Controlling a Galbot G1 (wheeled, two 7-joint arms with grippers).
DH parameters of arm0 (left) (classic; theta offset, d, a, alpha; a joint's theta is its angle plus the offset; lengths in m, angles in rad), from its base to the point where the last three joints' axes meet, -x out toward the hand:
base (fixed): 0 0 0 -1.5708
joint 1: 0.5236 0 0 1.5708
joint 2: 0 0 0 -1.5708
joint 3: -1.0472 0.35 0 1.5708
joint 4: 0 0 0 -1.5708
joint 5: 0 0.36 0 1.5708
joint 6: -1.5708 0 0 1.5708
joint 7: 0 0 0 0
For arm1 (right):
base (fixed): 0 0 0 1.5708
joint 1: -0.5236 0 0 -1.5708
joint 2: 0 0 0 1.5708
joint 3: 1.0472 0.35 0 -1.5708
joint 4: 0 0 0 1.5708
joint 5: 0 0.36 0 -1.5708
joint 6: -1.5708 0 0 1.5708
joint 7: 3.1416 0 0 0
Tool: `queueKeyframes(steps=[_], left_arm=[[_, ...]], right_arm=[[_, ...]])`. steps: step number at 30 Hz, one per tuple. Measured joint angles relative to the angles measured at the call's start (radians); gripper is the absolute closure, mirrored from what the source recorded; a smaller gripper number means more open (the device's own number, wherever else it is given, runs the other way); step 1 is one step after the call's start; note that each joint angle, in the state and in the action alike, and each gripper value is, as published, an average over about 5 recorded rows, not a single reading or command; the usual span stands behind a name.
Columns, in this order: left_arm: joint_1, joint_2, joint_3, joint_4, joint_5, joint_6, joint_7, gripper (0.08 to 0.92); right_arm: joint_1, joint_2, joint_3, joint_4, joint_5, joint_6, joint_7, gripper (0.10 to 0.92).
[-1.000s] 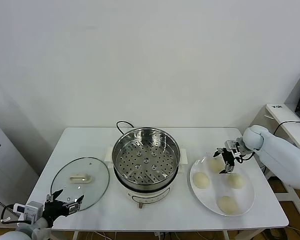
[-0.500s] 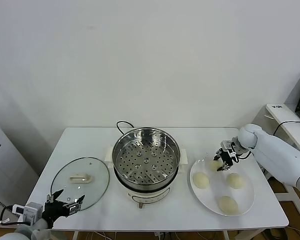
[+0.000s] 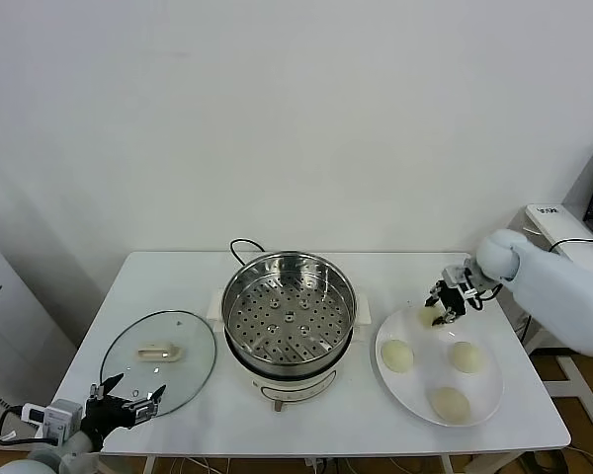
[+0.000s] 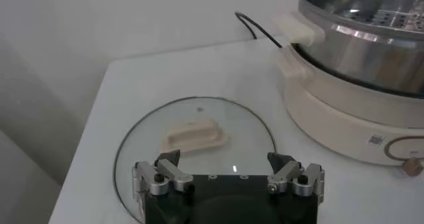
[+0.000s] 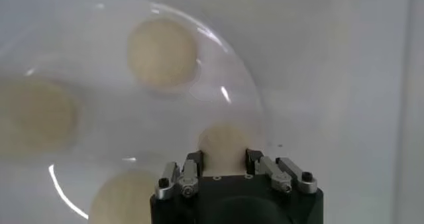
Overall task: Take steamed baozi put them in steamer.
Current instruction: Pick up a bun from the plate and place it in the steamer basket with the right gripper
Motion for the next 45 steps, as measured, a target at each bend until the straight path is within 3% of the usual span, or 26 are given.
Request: queueKeyframes(steps=[12, 23, 34, 45], left_arm=[[0.001, 0.008, 0.007, -0.009, 0.000, 0.003, -0.002, 0.177], [0.008, 0.006, 0.002, -0.021, 0.000, 0.003, -0.003, 0.177], [0.009, 0.005, 0.001, -0.016, 0.001, 0.003, -0.005, 0.177], [0.009, 0.006, 0.000, -0.015, 0.002, 0.001, -0.005, 0.177]], right_arm=[[0.300, 0.091, -0.131, 0.054, 0.119, 0.239, -0.029, 0.601], [0.384, 0.268, -0.151, 0.081, 0.112, 0.509, -0.057, 0.600], [0.339, 0.401, -0.112, 0.094, -0.060, 0.634, -0.077, 0.601], [0.221, 0.500, -0.029, 0.056, -0.281, 0.660, -0.086, 0.599]])
